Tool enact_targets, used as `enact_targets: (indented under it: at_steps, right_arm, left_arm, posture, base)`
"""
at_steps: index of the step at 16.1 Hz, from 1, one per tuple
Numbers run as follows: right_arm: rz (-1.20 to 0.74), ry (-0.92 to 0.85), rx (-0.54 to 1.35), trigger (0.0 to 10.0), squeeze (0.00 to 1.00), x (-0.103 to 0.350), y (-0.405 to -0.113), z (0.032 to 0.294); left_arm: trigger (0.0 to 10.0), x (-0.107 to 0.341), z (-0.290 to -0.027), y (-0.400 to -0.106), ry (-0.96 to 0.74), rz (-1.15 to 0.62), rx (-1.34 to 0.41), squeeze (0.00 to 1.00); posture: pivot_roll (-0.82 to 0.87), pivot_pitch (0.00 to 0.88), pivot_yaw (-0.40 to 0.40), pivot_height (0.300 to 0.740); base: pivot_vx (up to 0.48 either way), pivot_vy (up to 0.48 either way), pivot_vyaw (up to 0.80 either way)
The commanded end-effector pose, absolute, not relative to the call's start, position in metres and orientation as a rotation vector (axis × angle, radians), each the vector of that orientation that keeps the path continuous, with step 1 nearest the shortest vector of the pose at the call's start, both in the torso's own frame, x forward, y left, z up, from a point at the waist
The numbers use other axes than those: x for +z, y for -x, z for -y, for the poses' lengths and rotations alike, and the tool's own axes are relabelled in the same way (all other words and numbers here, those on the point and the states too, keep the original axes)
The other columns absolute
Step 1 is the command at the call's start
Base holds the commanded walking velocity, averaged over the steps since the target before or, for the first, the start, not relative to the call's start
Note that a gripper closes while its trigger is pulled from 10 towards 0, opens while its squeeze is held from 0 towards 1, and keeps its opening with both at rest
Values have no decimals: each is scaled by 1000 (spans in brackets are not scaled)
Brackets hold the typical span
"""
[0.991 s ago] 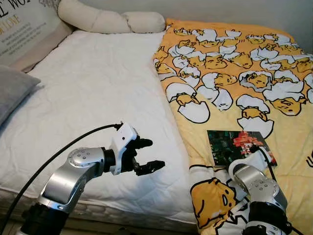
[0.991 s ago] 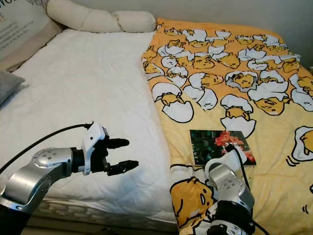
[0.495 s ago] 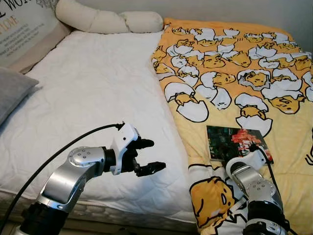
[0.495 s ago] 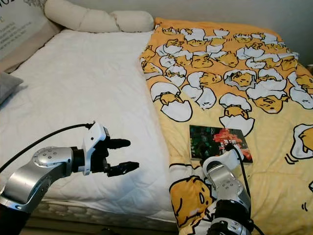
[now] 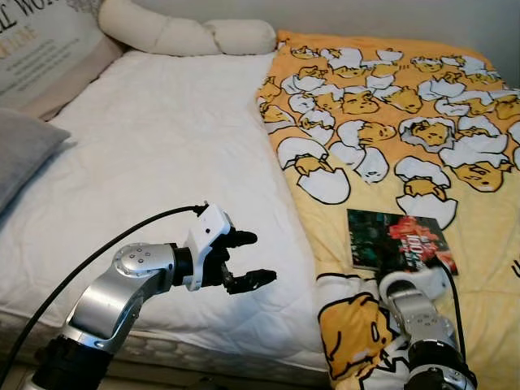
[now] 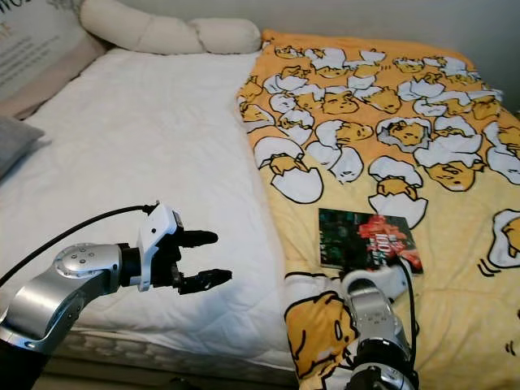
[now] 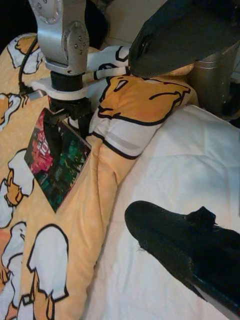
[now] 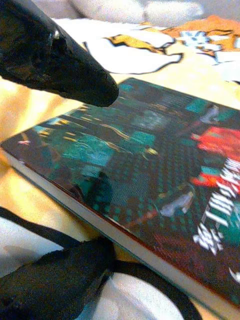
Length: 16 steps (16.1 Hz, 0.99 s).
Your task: Clean up the room
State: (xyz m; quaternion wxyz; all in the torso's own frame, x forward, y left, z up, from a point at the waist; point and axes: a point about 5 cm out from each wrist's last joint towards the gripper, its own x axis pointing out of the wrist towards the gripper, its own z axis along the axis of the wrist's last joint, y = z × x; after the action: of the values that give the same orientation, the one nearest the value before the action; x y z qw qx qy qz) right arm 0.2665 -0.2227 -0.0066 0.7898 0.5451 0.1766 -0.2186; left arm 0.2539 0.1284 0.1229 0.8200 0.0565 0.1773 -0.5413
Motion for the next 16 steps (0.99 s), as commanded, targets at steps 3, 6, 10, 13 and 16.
enact_targets:
  at_steps: [3, 6, 10, 13, 16]
  right_arm:
    - [-323, -1237, -477, 8980, 0, -13, -263, 225]
    - [-238, -1268, -392, 0, 0, -6, -274, 221]
    - [-170, -1279, -376, 0, 0, 0, -279, 225]
    - [-159, -1280, -376, 0, 0, -1, -278, 226]
    - [-153, -1282, -378, 0, 0, -2, -276, 227]
  left_arm:
    - [10000, 127, -128, -253, -132, -363, -1177, 1000]
    - [10000, 128, -129, -252, -134, -365, -1177, 1000]
    - [10000, 127, -128, -251, -131, -366, -1171, 1000]
    - [10000, 126, -127, -251, -126, -365, -1171, 1000]
    - [10000, 125, -126, -250, -122, -365, -1173, 1000]
  posture:
    - [-1, 0, 61, 740]
    - [8, 0, 63, 740]
    - [8, 0, 55, 740]
    - [5, 0, 52, 740]
    - [2, 0, 50, 740]
  base:
    - [0, 0, 0]
    - [0, 0, 0]
    - [0, 0, 0]
    - [0, 0, 0]
    - [0, 0, 0]
